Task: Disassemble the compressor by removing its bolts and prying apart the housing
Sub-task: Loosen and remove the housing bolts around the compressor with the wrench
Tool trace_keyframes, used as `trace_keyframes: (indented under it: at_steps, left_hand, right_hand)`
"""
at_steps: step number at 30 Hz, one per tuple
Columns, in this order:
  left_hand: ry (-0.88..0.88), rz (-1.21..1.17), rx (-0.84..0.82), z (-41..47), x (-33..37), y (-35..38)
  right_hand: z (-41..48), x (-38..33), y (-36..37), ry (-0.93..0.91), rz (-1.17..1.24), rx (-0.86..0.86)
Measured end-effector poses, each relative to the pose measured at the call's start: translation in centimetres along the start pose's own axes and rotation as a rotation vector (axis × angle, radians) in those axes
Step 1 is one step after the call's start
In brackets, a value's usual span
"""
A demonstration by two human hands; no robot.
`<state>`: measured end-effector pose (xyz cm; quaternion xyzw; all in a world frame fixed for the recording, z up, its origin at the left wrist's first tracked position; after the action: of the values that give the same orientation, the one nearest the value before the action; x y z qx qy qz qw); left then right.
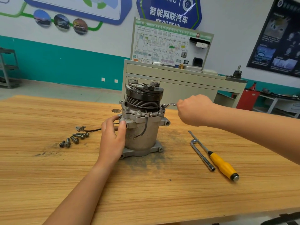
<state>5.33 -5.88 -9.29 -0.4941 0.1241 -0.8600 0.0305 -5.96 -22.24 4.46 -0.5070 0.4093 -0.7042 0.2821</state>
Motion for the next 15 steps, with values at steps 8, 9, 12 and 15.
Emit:
trace_keyframes:
  at_steps: [8,9,12,15]
  left_hand:
    - [0.004,-0.006,0.003,0.0,-0.3,0.3]
    - [0.002,-0.004,0.003,0.0,-0.3,0.3]
    - [0.0,0.006,0.007,0.0,-0.3,0.3]
    - [0.007,0.027,0.008,-0.1,-0.2,0.2]
  right_hand:
    - [3.5,1.2,1.4,0.019,-0.093,0.061]
    - [3.9,1.4,1.9,0.016,-0.053,0.113]
    - [5.2,1.7,3.7,-0.034,0.052,0.276]
    - [6.7,1.5,4.4,-0.052,0.175,0.377]
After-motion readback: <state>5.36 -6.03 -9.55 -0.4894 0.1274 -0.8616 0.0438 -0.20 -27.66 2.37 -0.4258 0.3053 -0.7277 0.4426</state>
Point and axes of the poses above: each hand's wrist, its own z-axis towards the middle knuckle, its own y-axis out of the palm, x = y × z, the point moved 3 cm from there along z, towards the middle knuckle, and after that the axes turned 11 degrees about z, right-handed, at the moved point
